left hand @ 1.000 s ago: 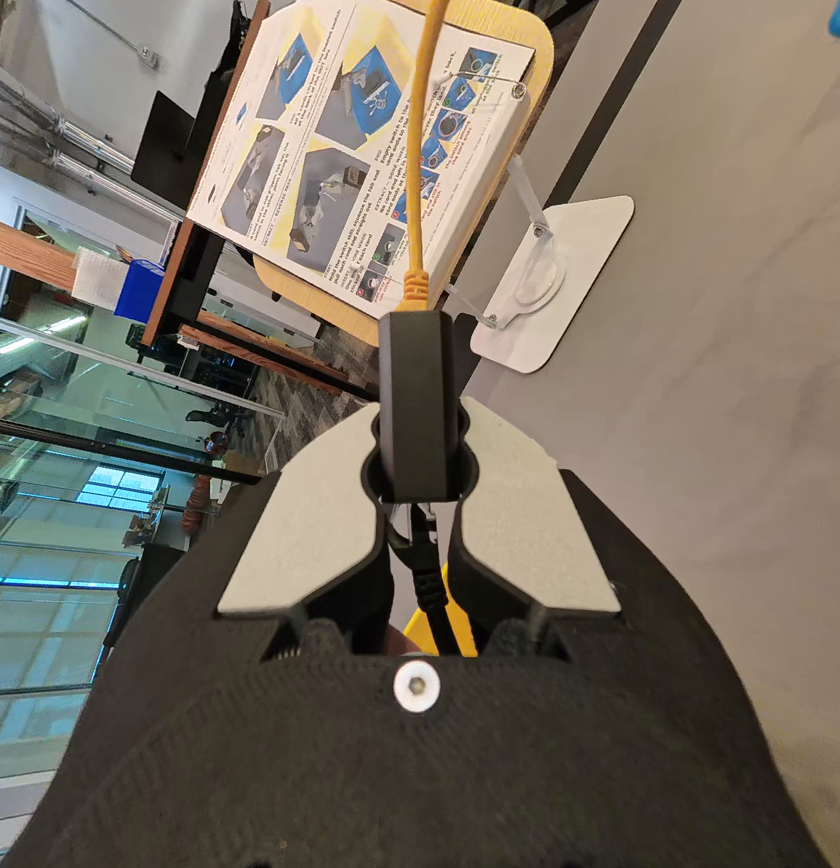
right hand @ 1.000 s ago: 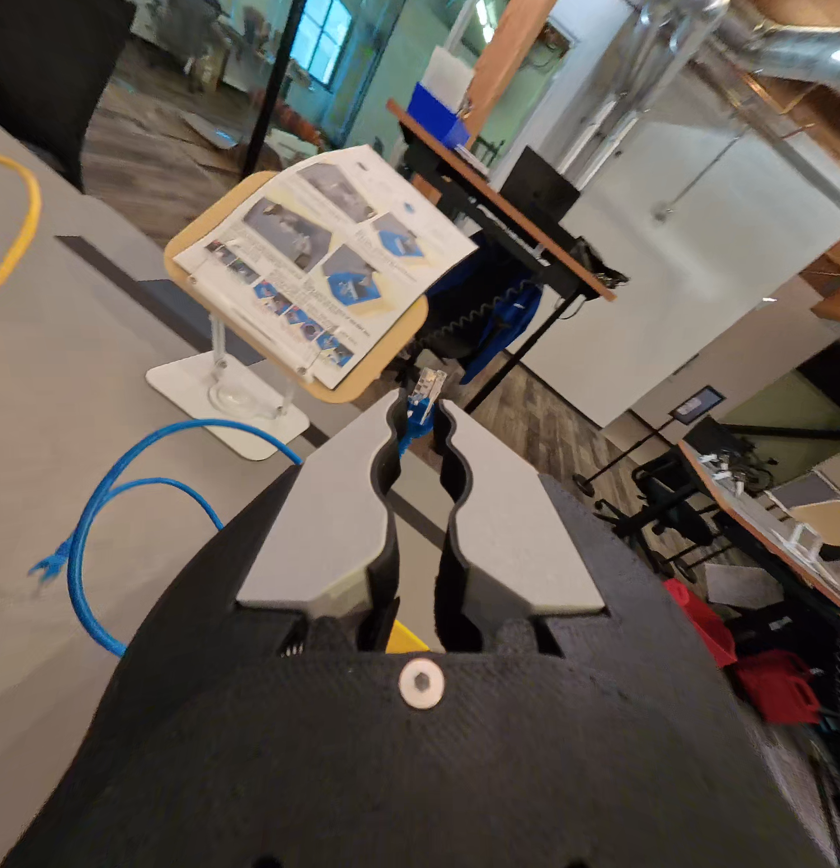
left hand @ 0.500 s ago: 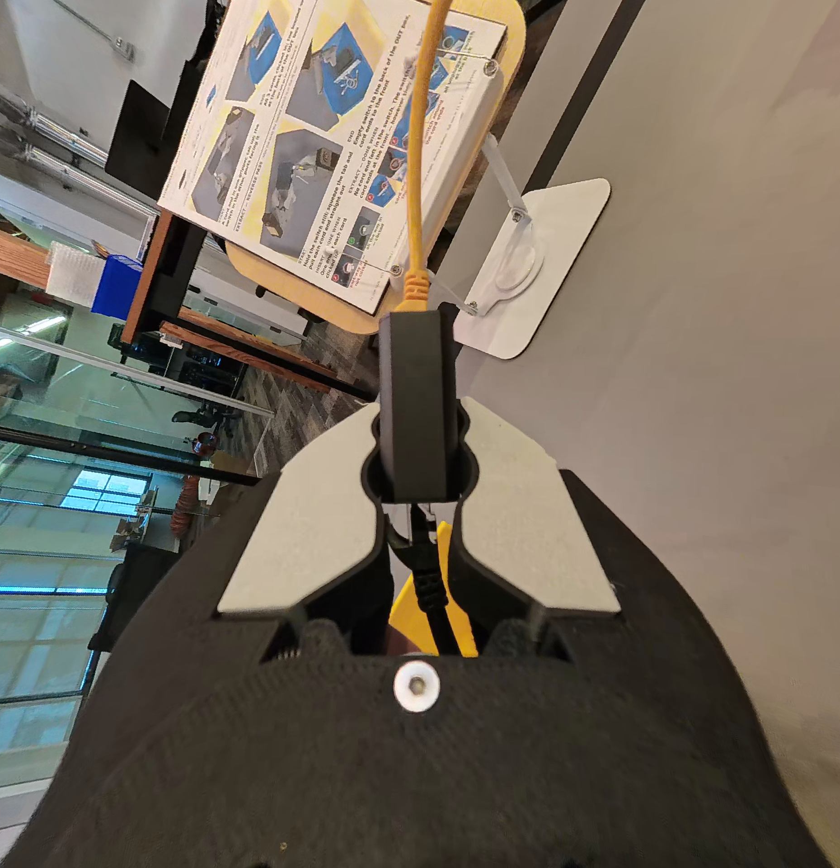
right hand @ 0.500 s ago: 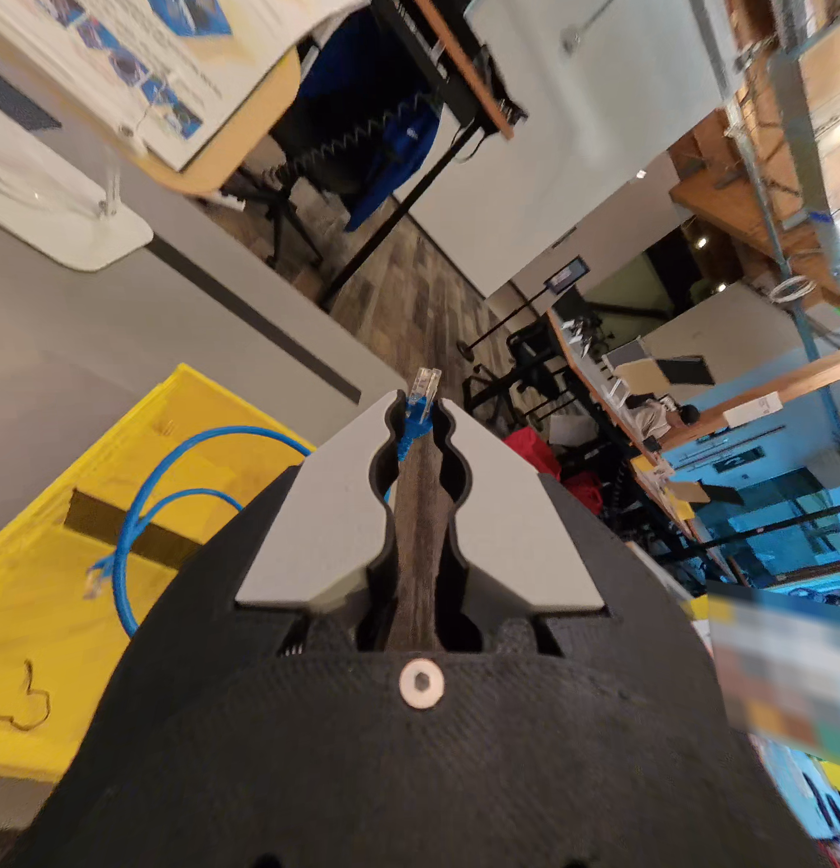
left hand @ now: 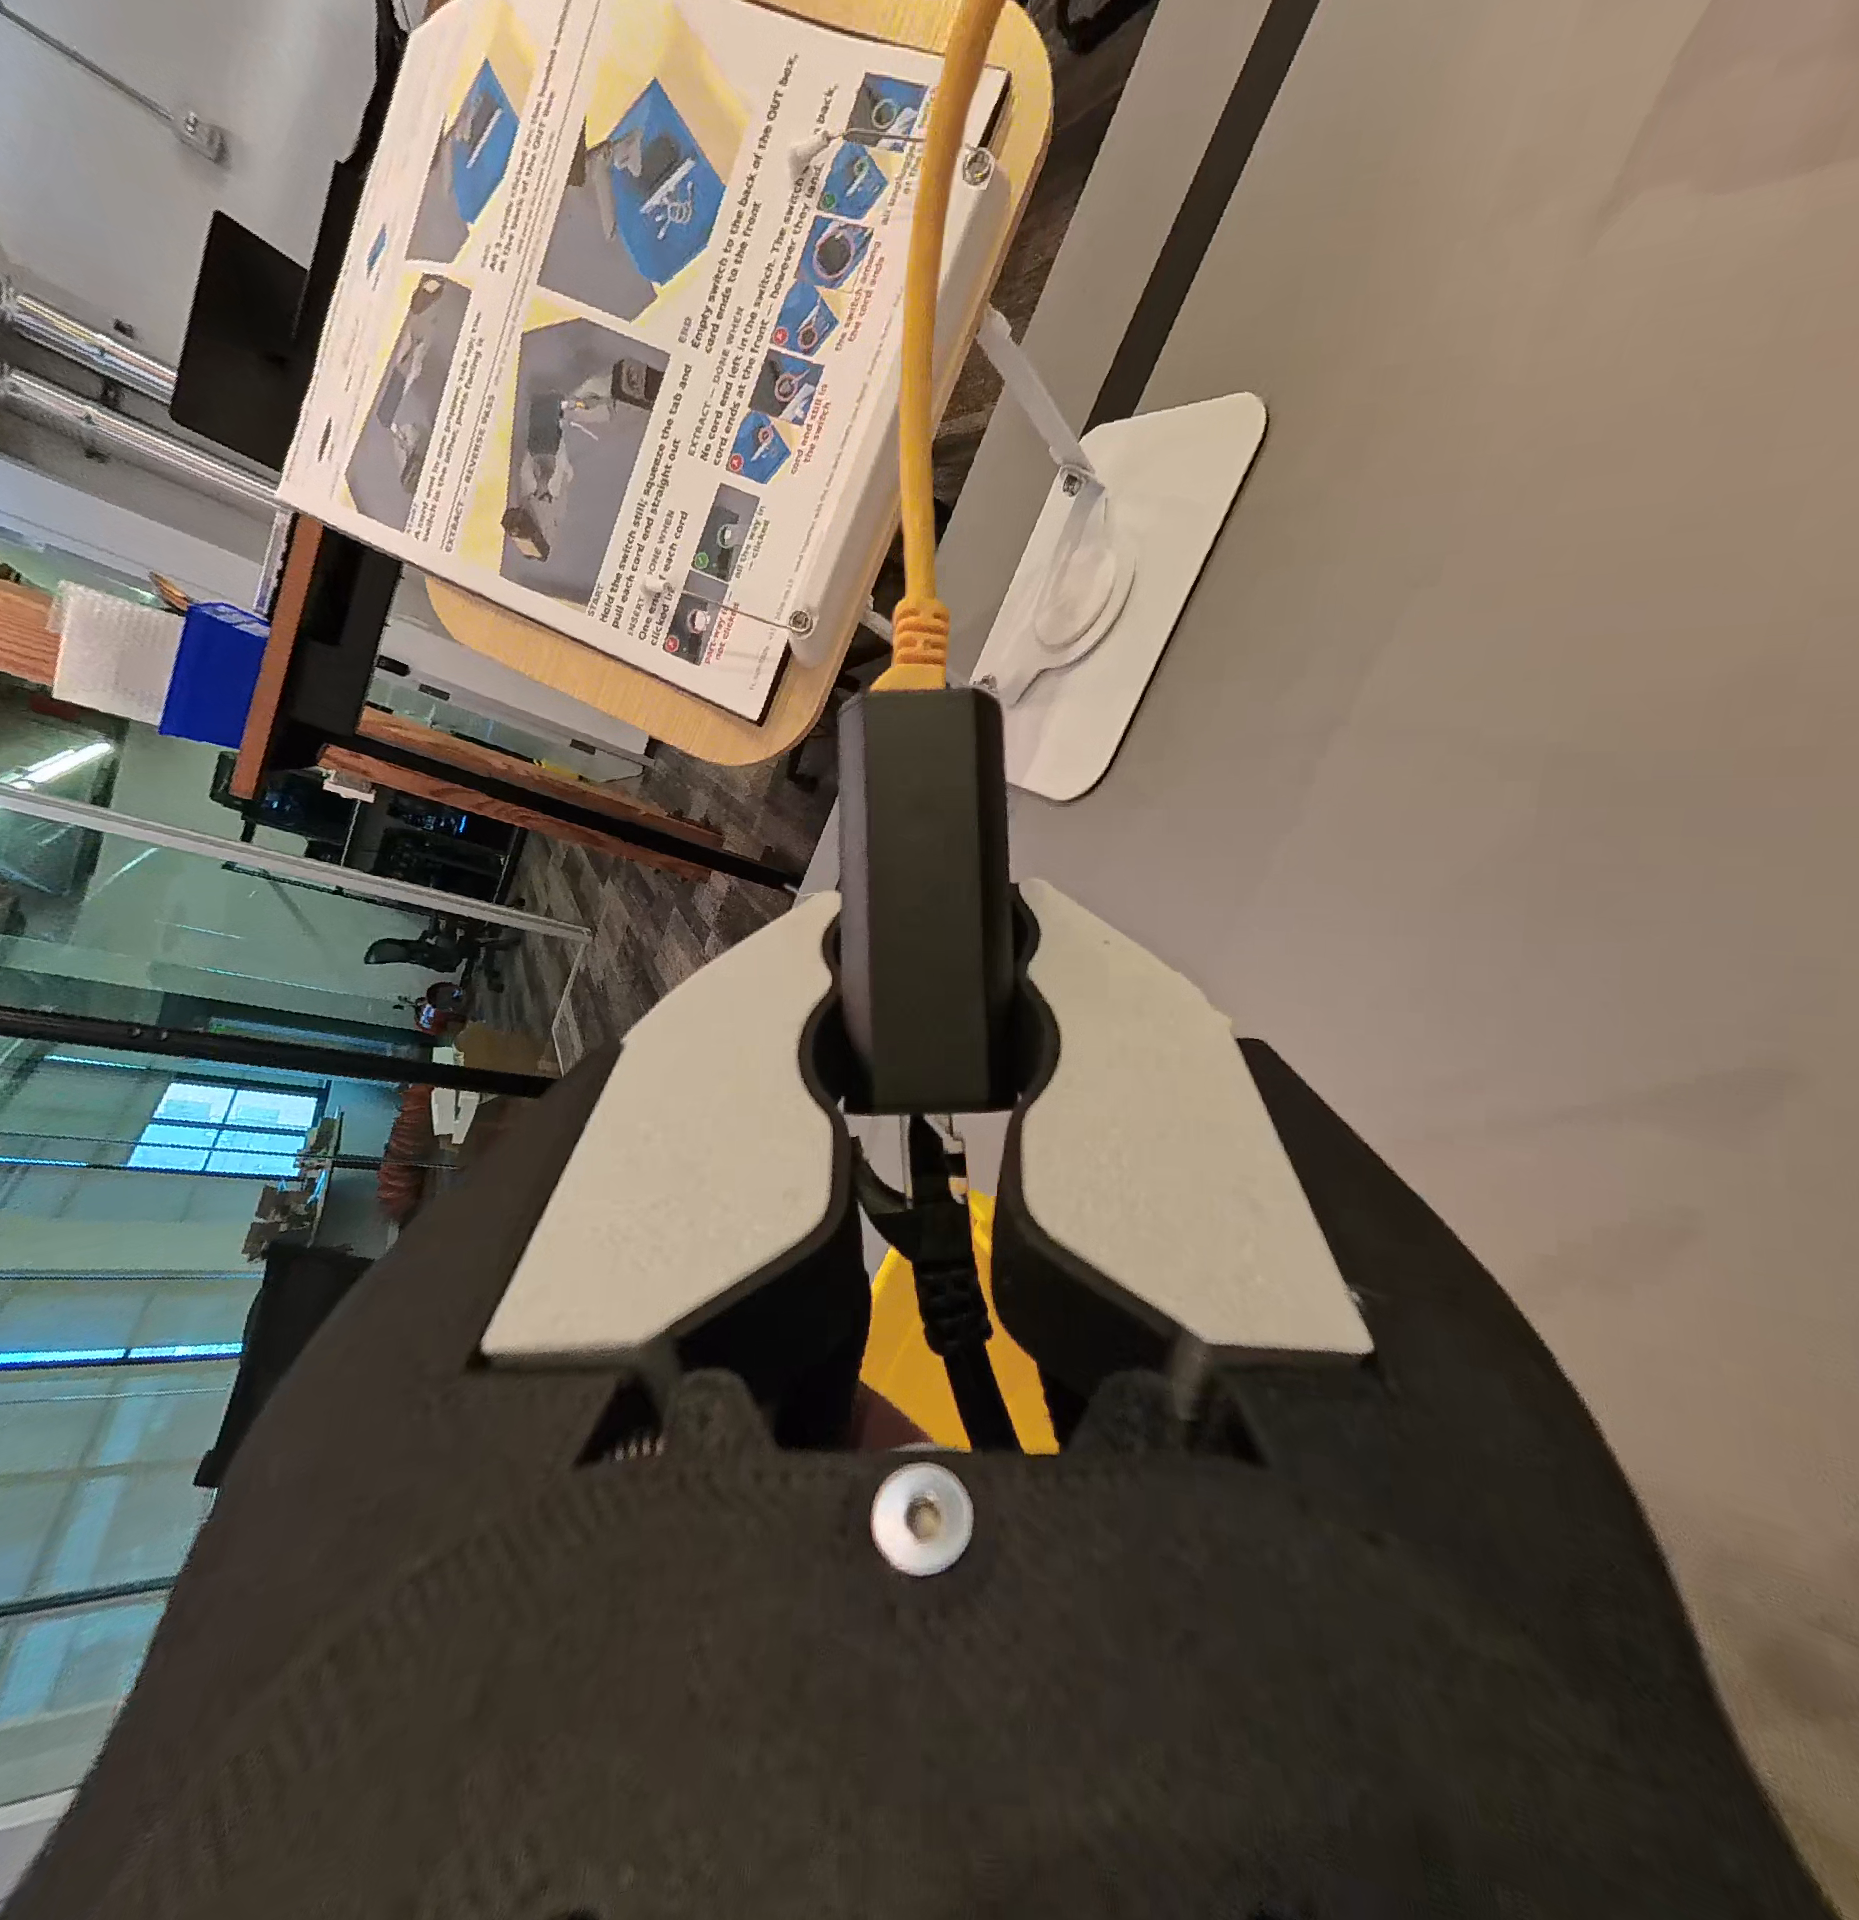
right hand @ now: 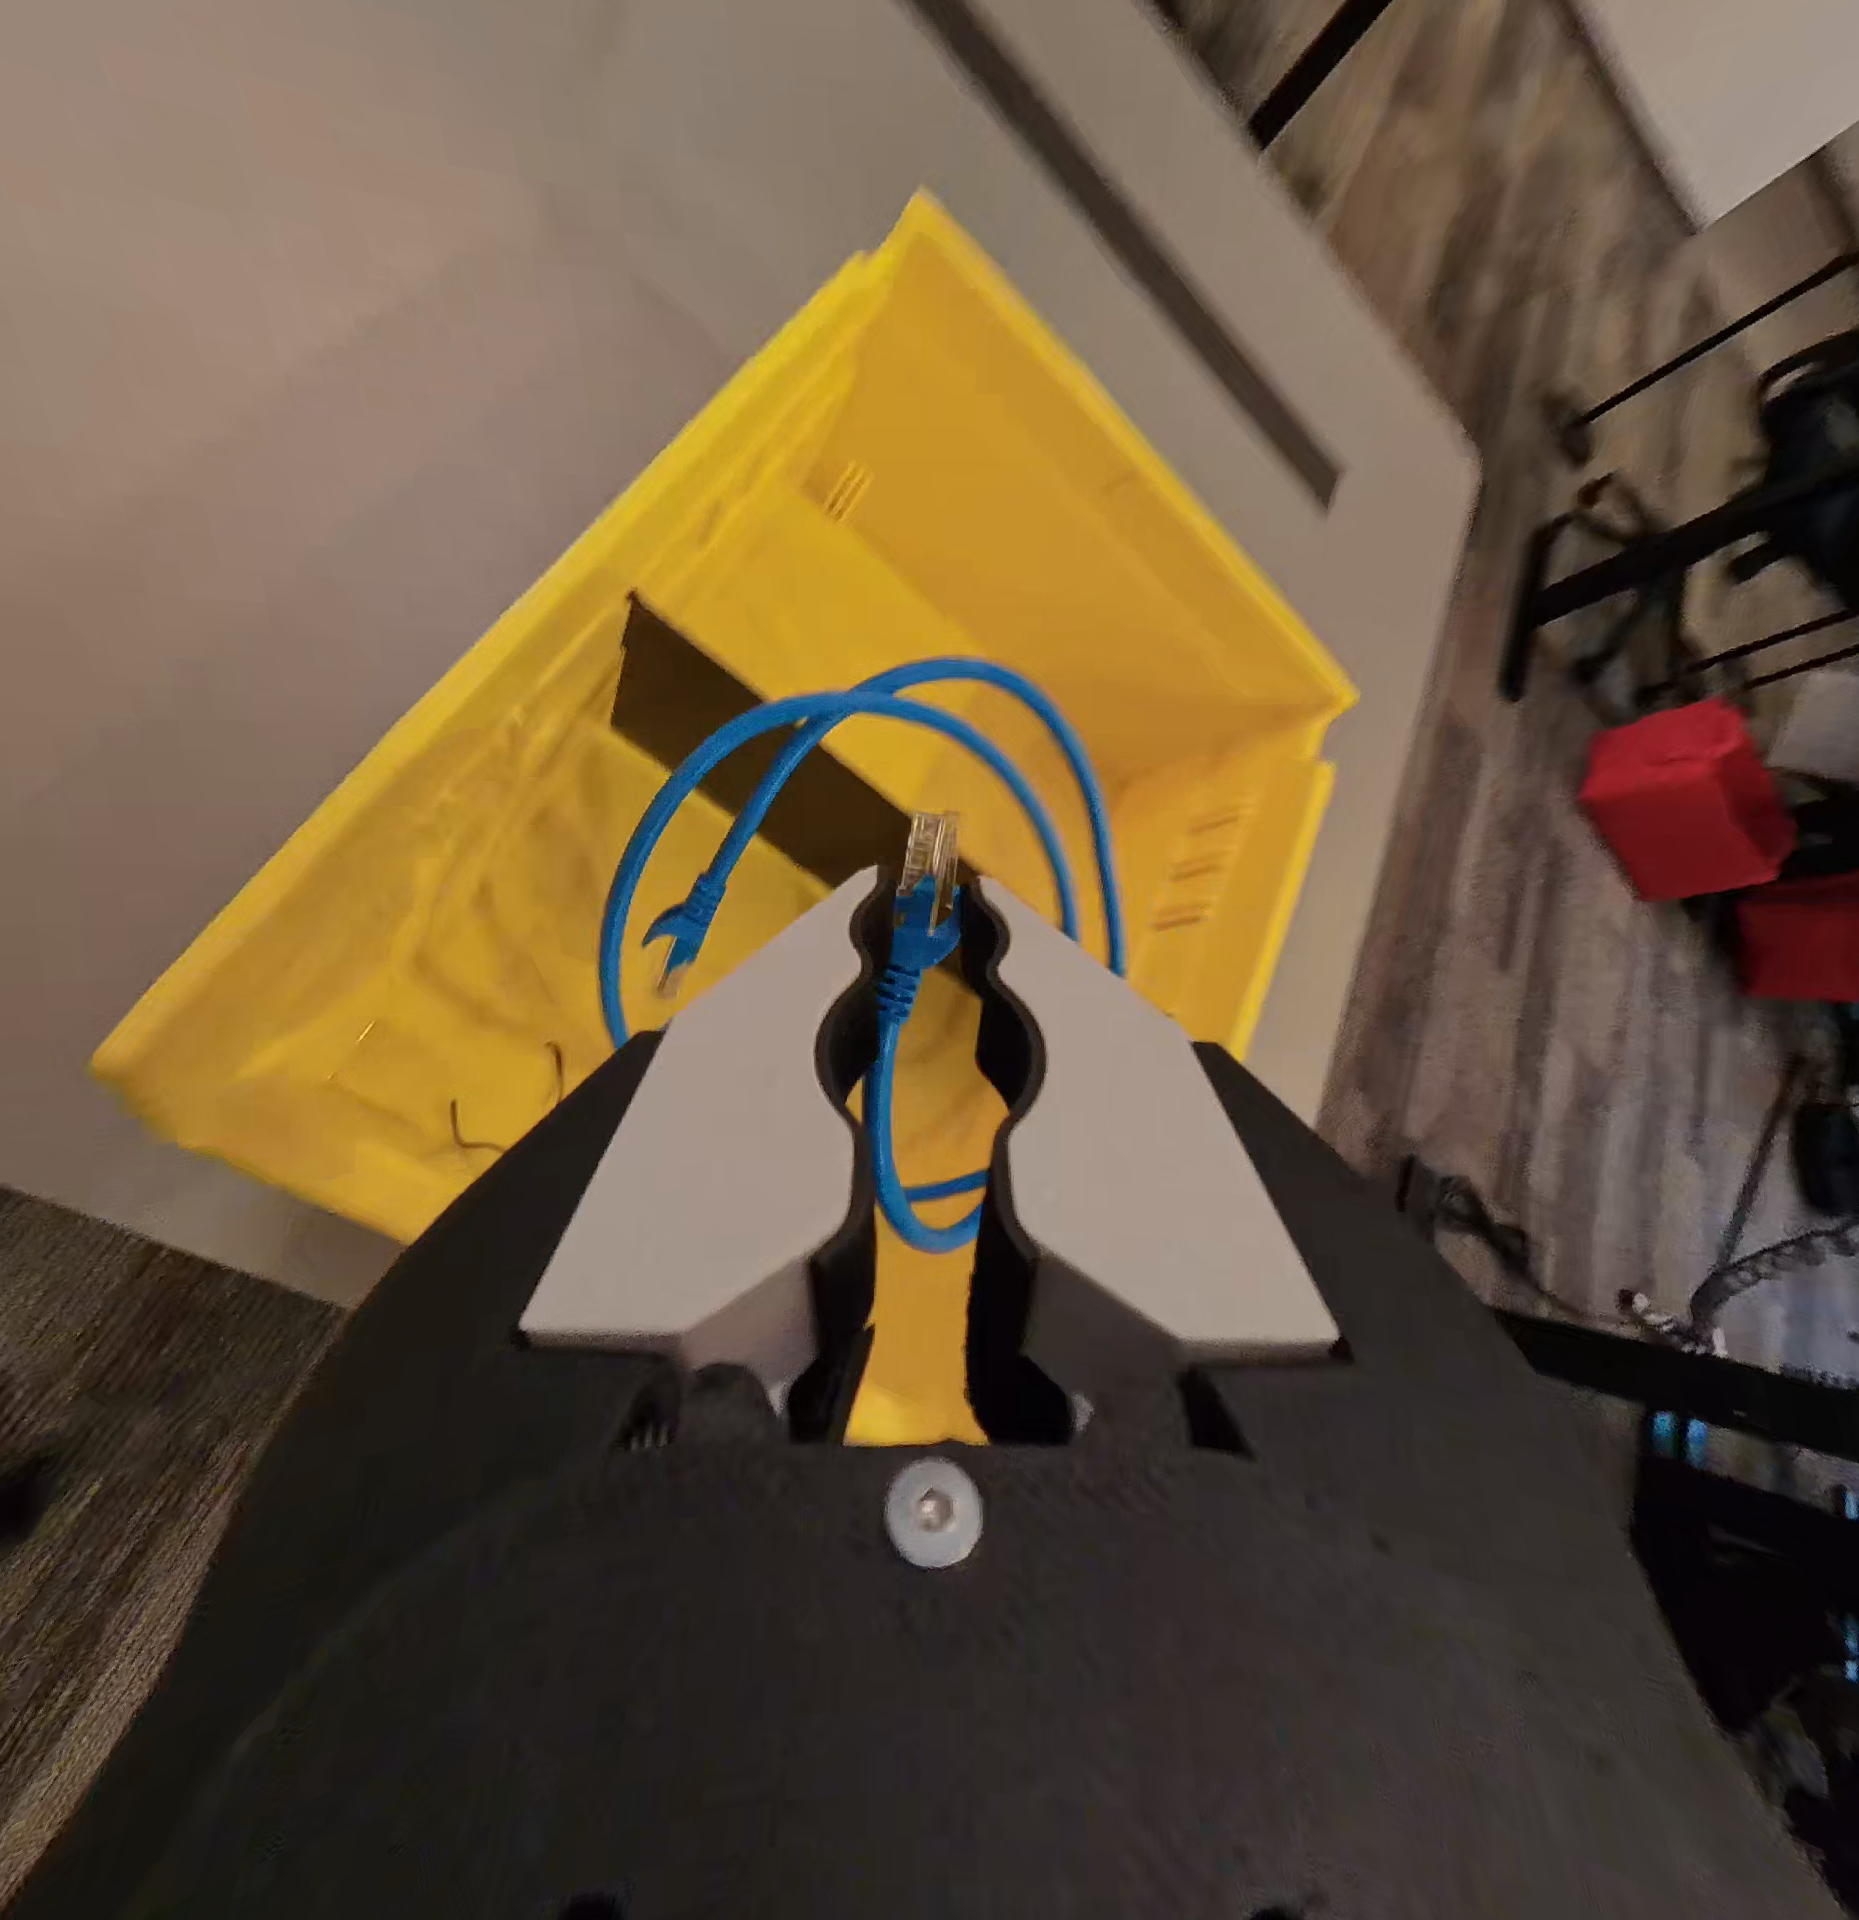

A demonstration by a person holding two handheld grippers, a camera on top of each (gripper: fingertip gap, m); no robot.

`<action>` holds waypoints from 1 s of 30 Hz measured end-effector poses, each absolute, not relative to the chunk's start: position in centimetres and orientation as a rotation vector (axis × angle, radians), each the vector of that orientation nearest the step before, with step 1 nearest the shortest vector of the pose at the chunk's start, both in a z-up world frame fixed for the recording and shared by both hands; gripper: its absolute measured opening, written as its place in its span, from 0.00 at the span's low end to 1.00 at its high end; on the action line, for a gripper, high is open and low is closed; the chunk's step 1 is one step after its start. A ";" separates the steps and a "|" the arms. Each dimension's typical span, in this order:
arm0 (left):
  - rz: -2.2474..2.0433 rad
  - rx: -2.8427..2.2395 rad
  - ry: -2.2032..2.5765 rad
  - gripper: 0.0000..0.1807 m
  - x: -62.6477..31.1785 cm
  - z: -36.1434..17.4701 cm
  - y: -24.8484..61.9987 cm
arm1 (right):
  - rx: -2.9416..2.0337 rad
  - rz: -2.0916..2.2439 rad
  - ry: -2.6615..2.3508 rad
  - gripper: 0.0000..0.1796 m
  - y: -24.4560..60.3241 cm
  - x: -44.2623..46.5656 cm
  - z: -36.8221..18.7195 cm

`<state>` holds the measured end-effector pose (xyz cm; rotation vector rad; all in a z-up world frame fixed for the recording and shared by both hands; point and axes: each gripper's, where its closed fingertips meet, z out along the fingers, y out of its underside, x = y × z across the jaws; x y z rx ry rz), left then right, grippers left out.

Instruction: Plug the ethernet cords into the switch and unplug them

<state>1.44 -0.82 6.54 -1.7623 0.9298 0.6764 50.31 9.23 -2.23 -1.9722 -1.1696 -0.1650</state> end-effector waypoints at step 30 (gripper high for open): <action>0.724 -1.658 1.154 0.14 8.2 4.7 0.8 | -0.969 0.066 -1.644 0.14 -0.6 21.4 8.3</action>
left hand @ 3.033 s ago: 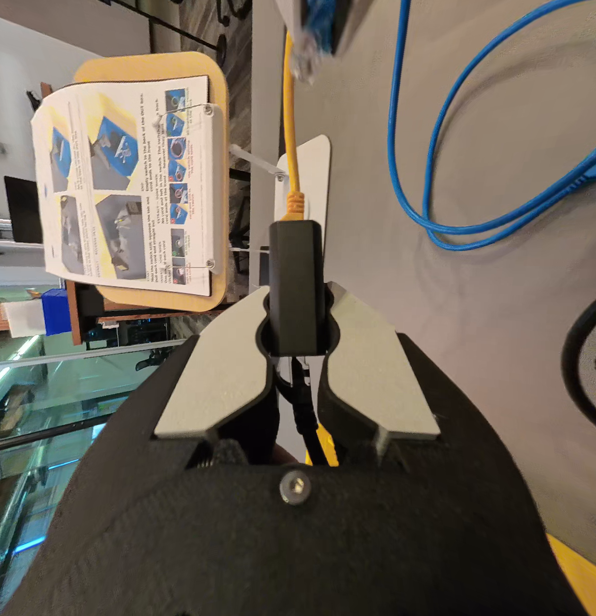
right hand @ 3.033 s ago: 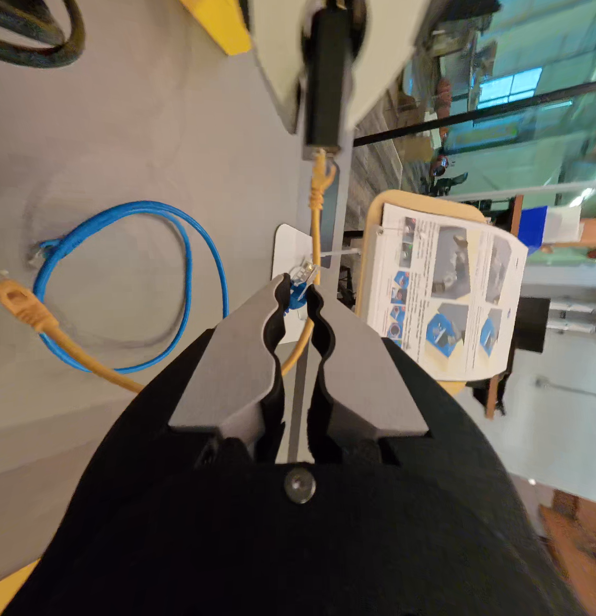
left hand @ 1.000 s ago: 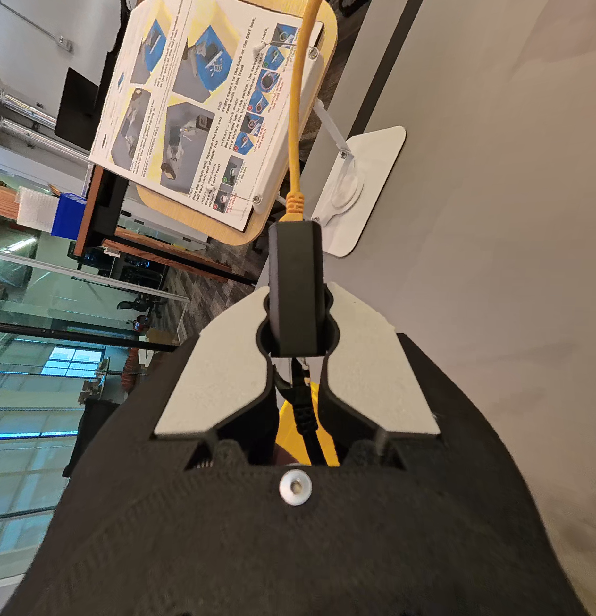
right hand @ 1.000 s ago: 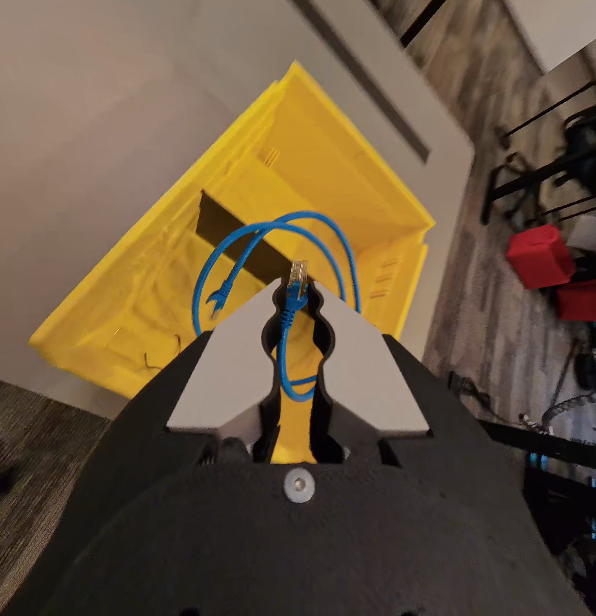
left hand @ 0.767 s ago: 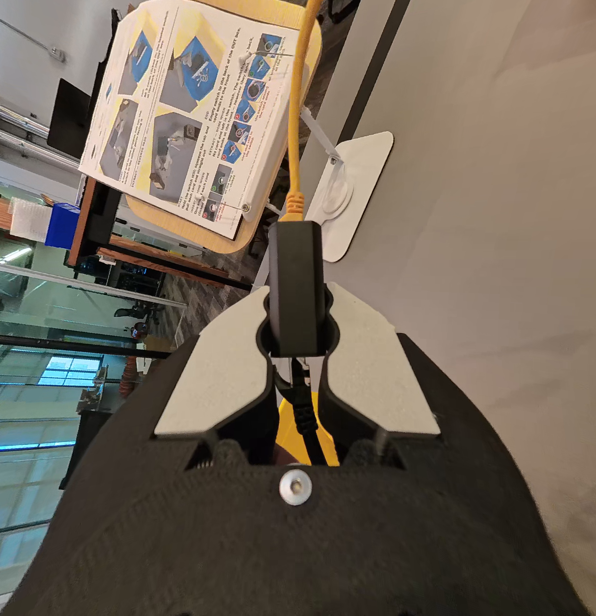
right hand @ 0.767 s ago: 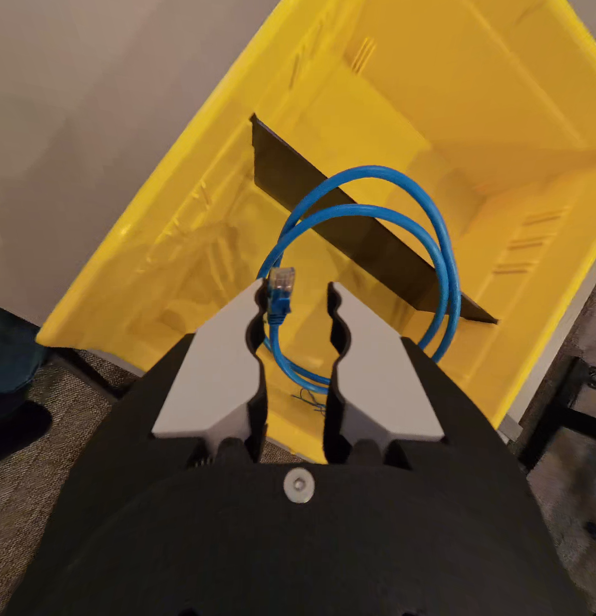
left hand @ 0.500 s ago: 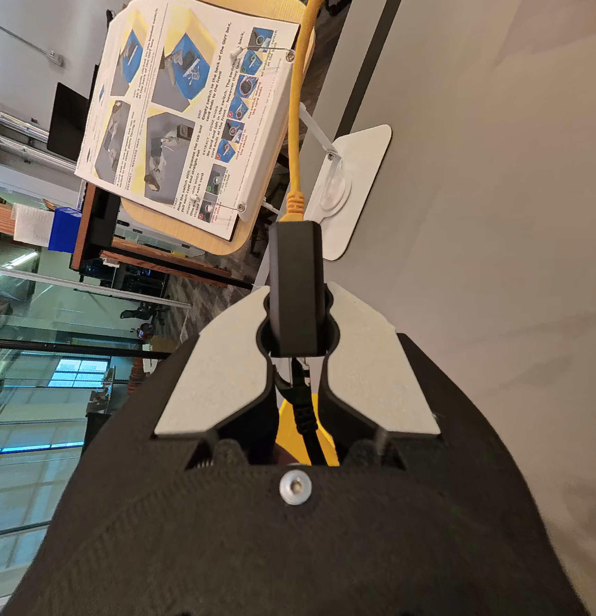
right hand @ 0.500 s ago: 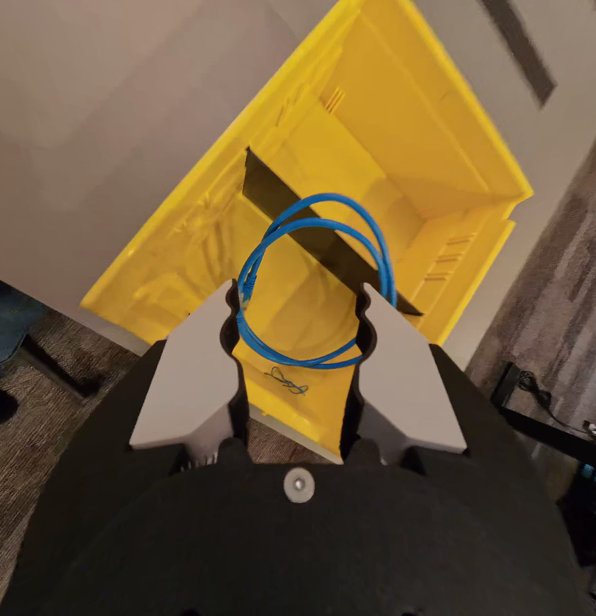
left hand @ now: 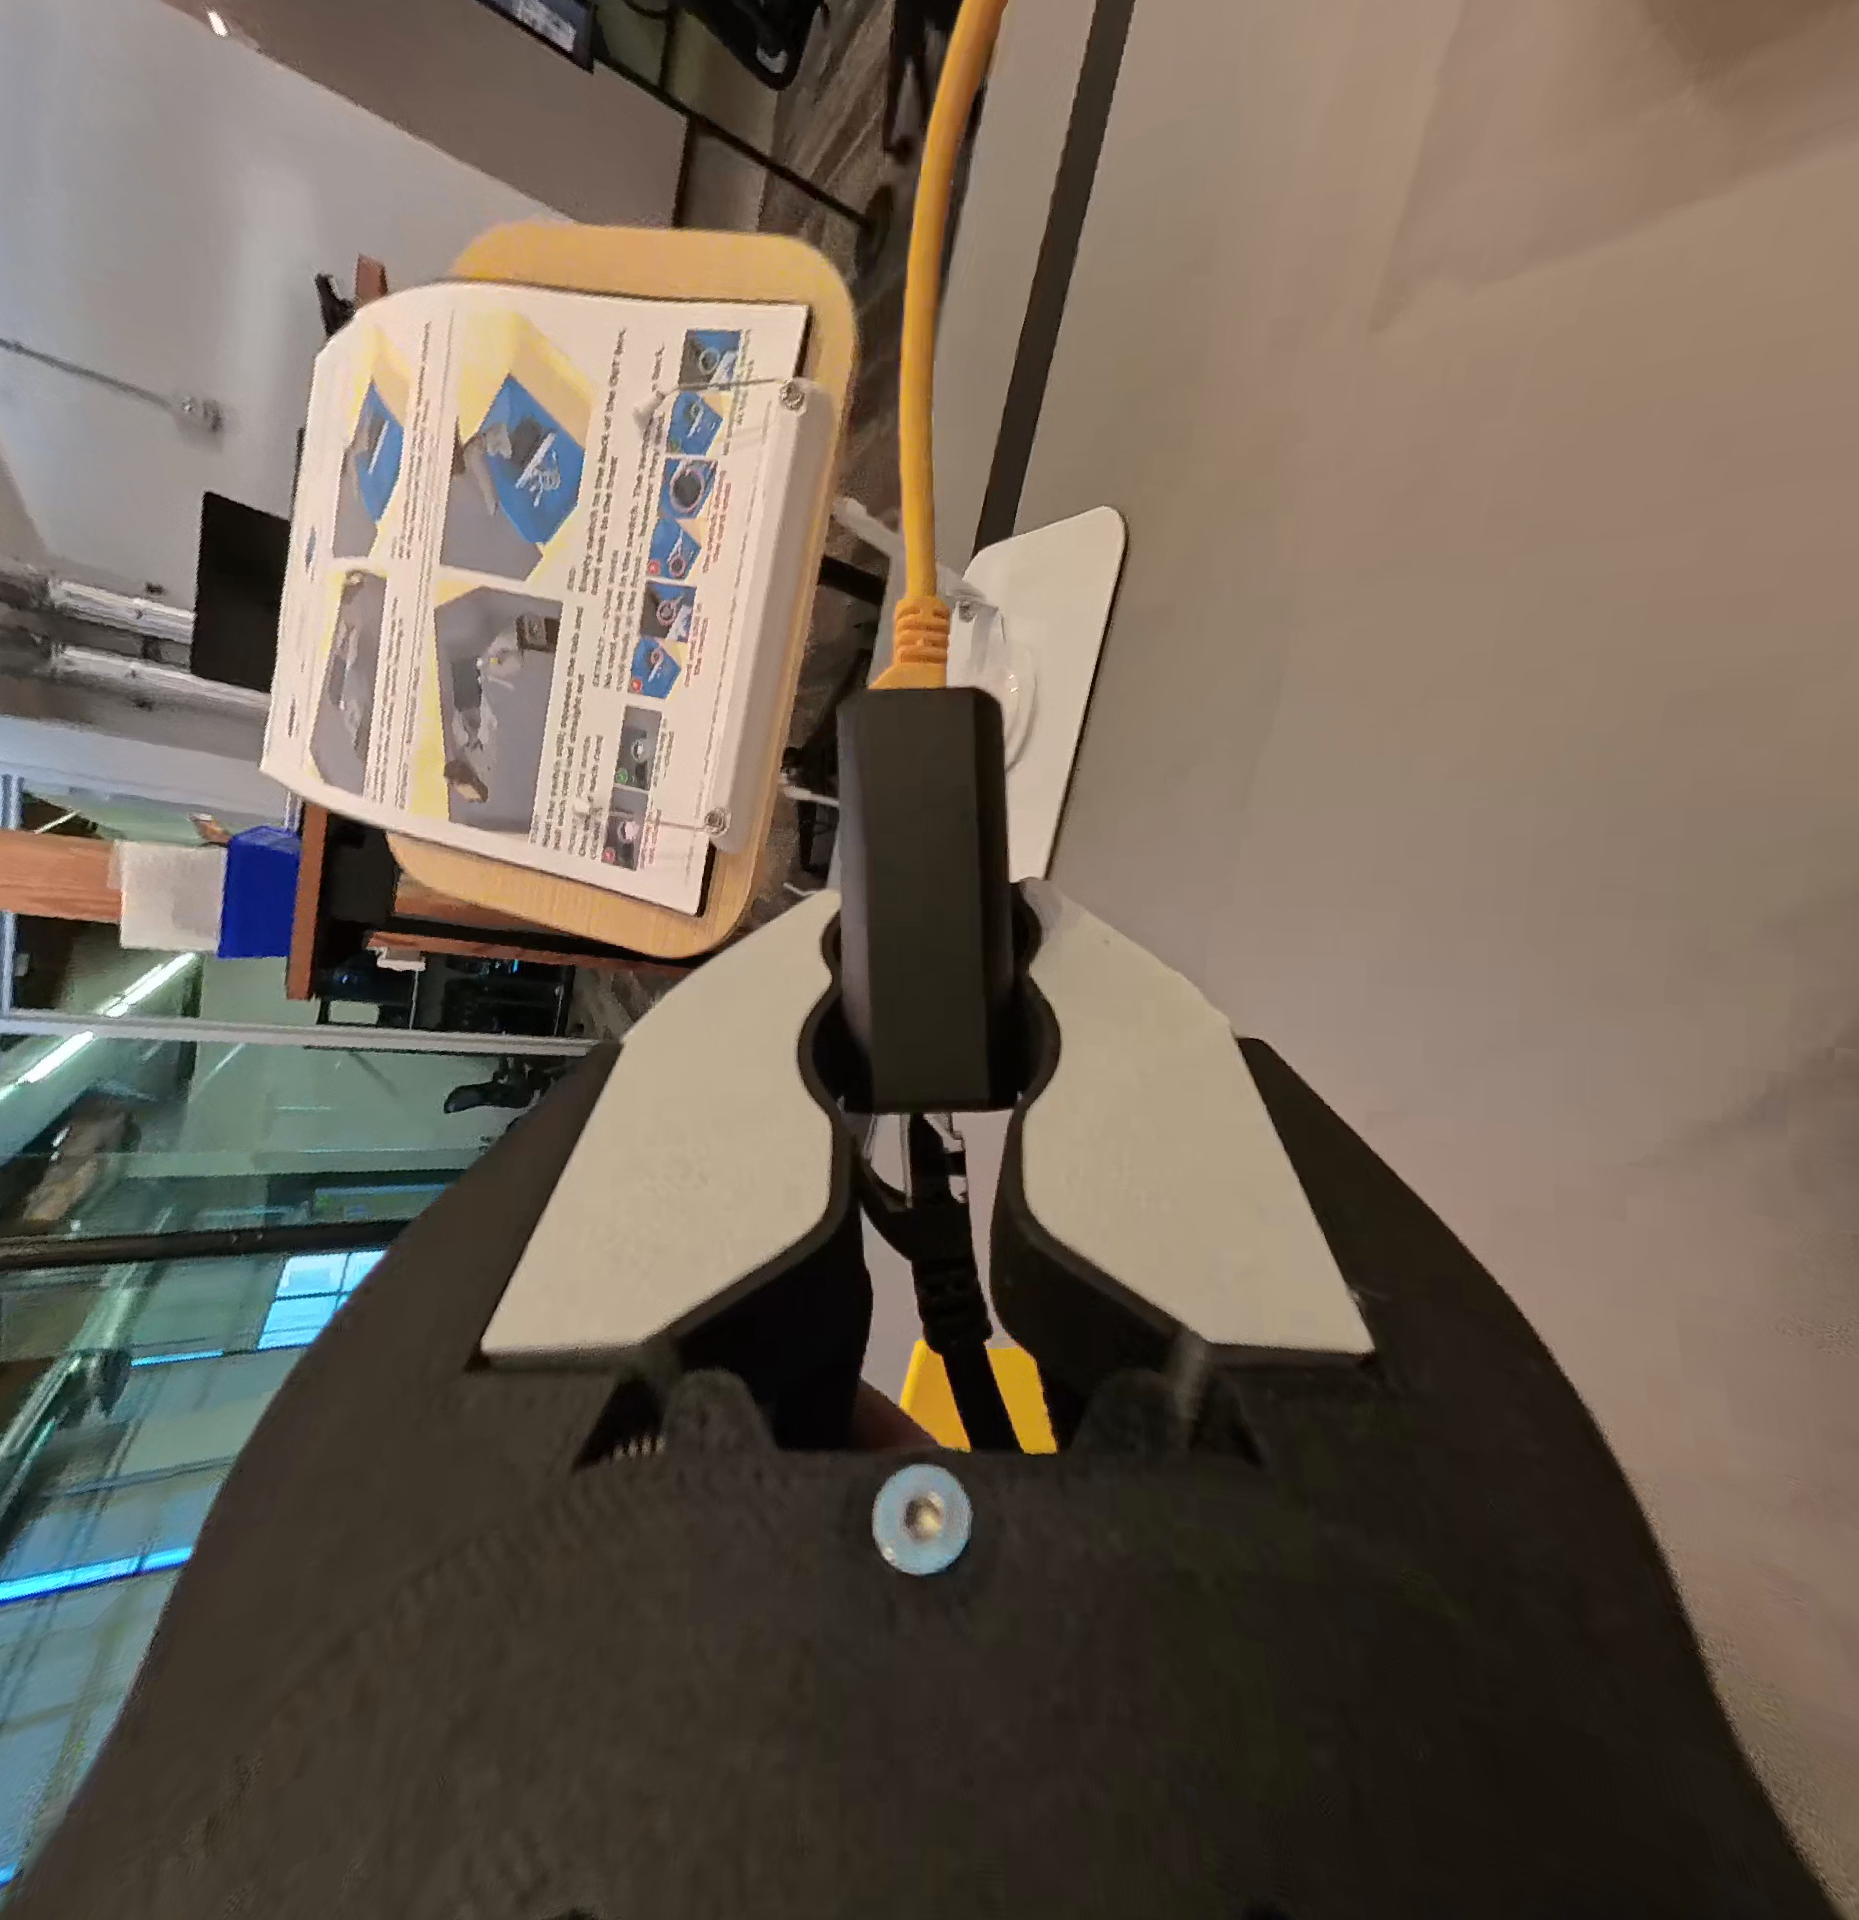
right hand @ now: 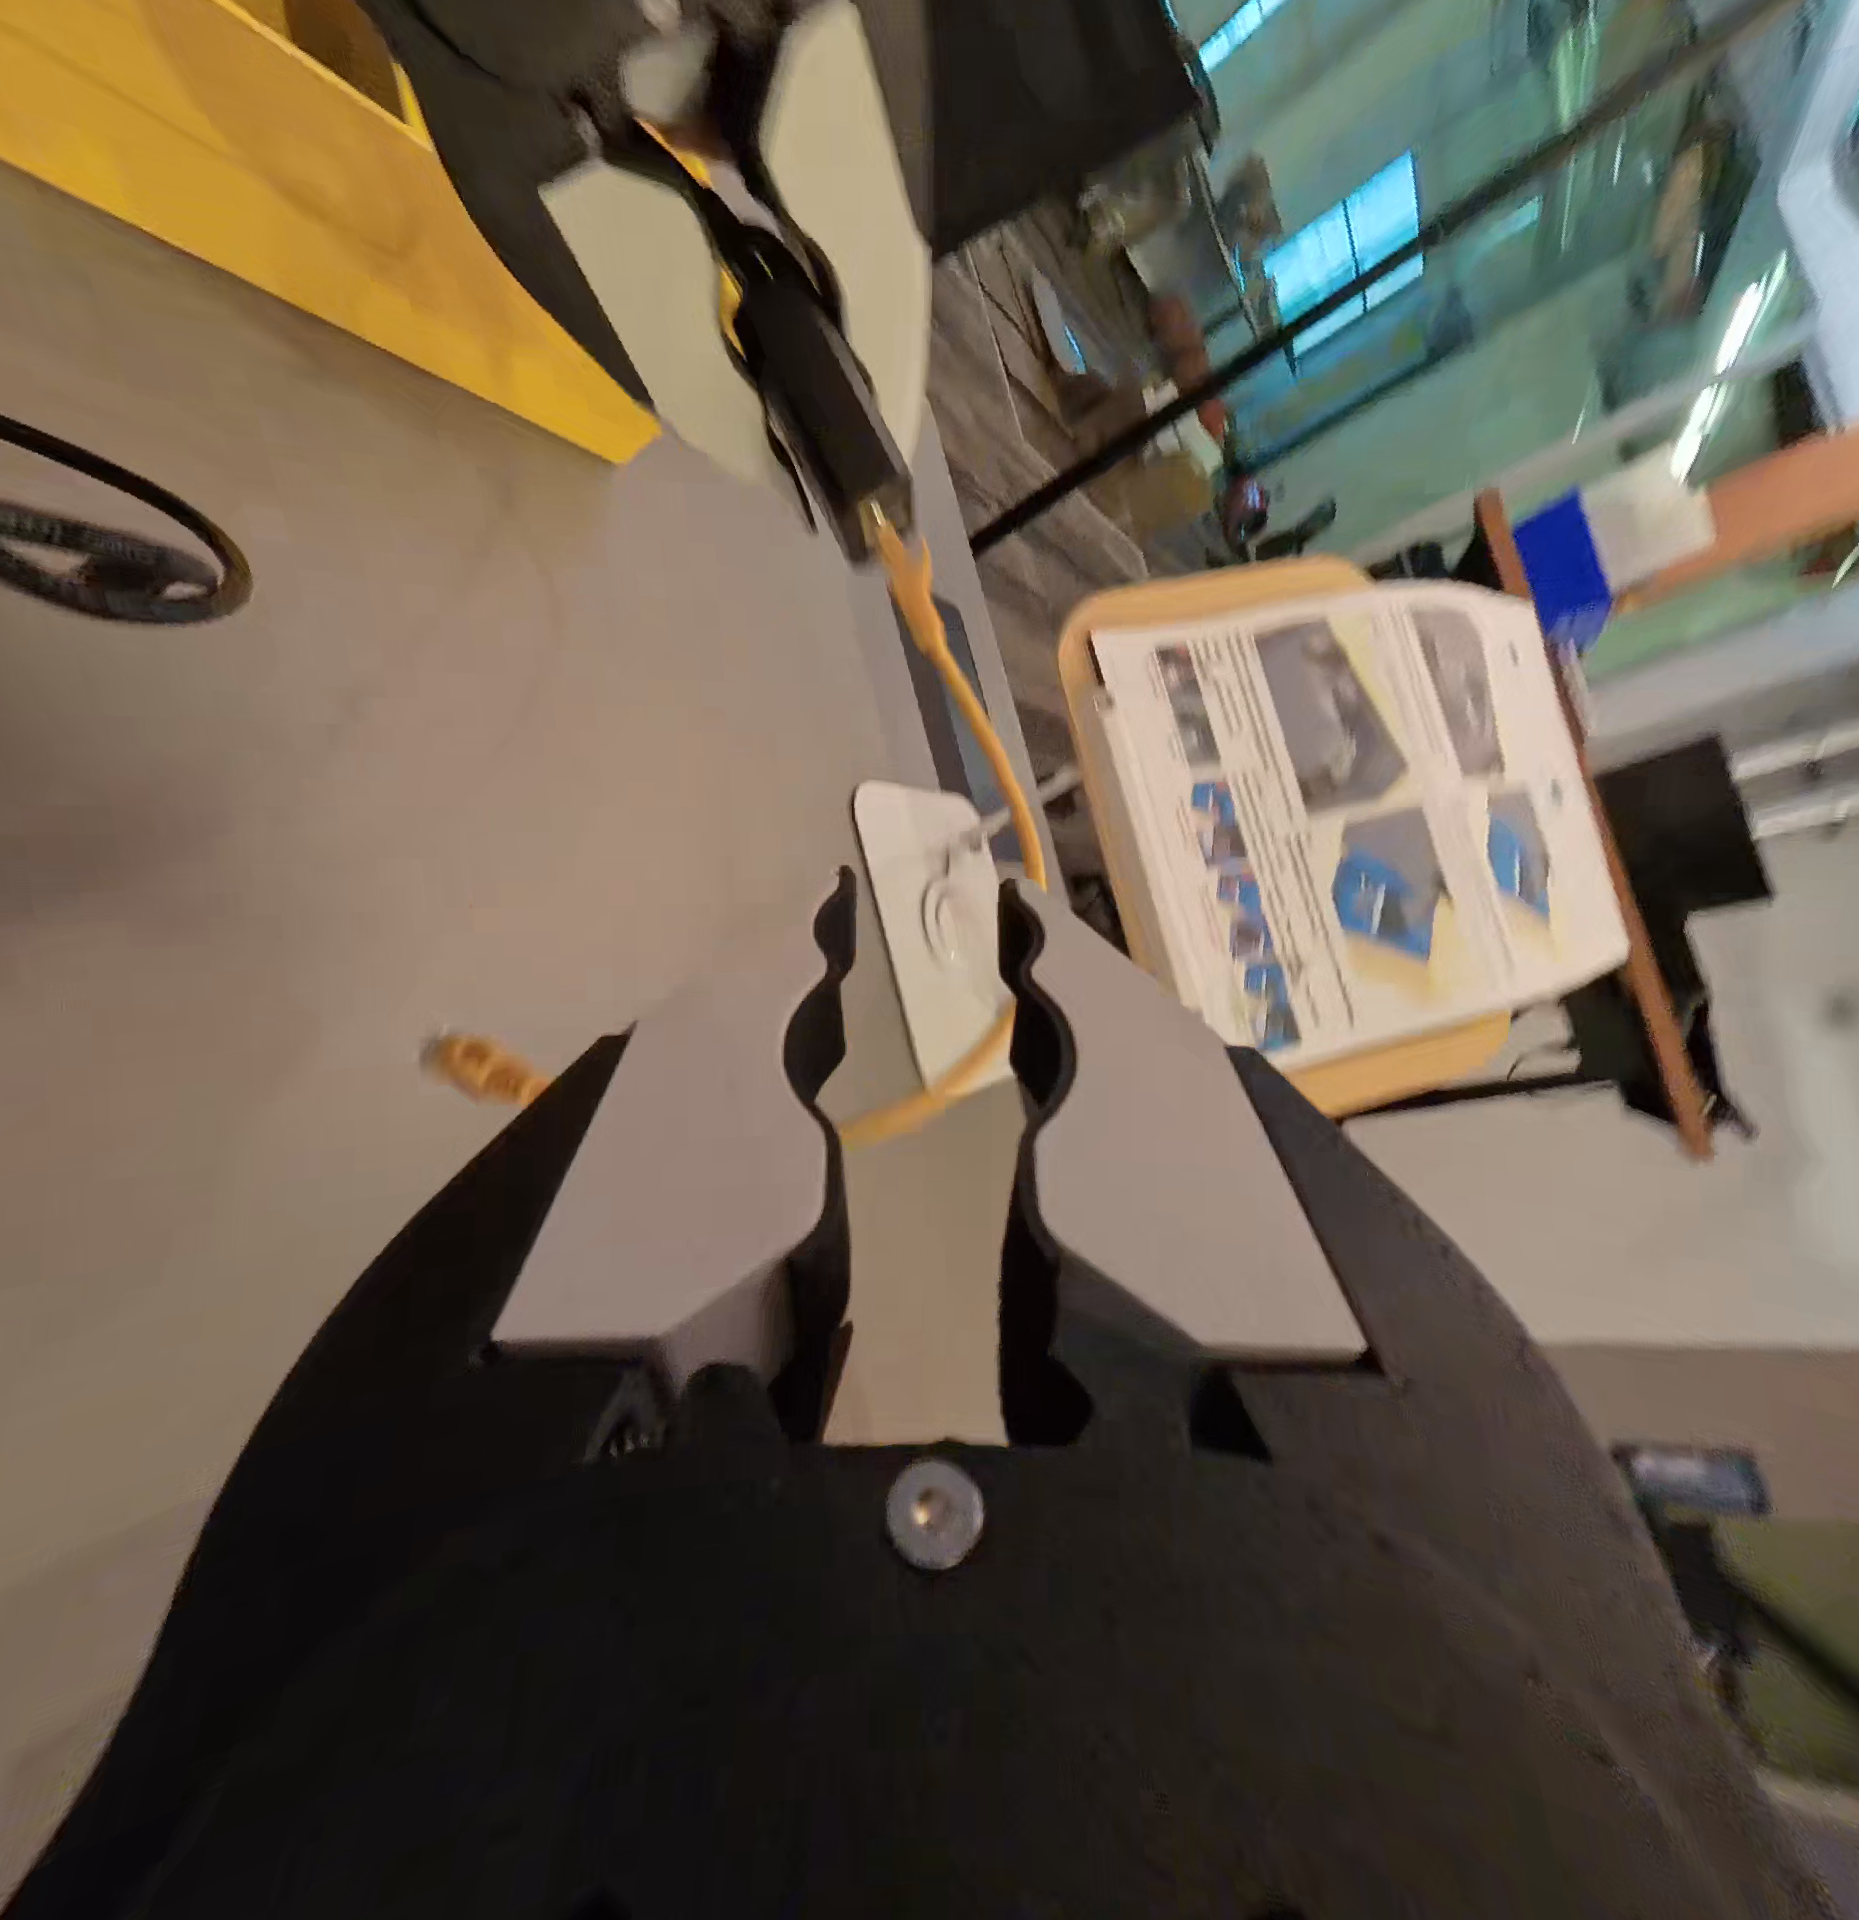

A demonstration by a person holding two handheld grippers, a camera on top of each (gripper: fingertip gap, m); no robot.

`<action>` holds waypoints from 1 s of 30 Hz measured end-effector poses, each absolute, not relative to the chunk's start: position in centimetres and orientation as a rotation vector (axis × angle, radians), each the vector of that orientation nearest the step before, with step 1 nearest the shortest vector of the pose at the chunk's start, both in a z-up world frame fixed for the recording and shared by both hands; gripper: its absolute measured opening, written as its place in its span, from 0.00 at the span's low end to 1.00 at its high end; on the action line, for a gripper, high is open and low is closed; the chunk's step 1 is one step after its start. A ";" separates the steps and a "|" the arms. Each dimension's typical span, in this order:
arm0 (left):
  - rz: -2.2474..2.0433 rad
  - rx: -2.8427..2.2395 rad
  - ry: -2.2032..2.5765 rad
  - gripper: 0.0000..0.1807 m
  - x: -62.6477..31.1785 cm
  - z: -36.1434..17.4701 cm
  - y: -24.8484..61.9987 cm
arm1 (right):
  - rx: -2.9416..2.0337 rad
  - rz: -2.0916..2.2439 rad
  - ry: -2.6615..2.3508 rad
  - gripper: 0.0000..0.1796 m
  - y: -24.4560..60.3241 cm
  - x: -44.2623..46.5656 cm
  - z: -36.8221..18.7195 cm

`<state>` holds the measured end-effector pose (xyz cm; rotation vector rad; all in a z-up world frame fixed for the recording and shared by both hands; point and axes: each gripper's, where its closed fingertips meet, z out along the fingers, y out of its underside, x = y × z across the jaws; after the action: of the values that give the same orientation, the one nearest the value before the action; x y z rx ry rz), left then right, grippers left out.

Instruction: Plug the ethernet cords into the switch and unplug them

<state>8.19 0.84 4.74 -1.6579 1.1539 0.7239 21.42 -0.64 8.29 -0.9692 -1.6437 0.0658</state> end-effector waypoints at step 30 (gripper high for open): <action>0.719 -1.556 1.365 0.14 12.2 5.0 0.1 | -0.590 -0.066 -1.841 0.06 0.3 13.7 5.6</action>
<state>12.17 0.09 4.96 -1.5557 1.3653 0.7190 13.75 0.28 5.62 -0.5902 -1.8410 -0.0664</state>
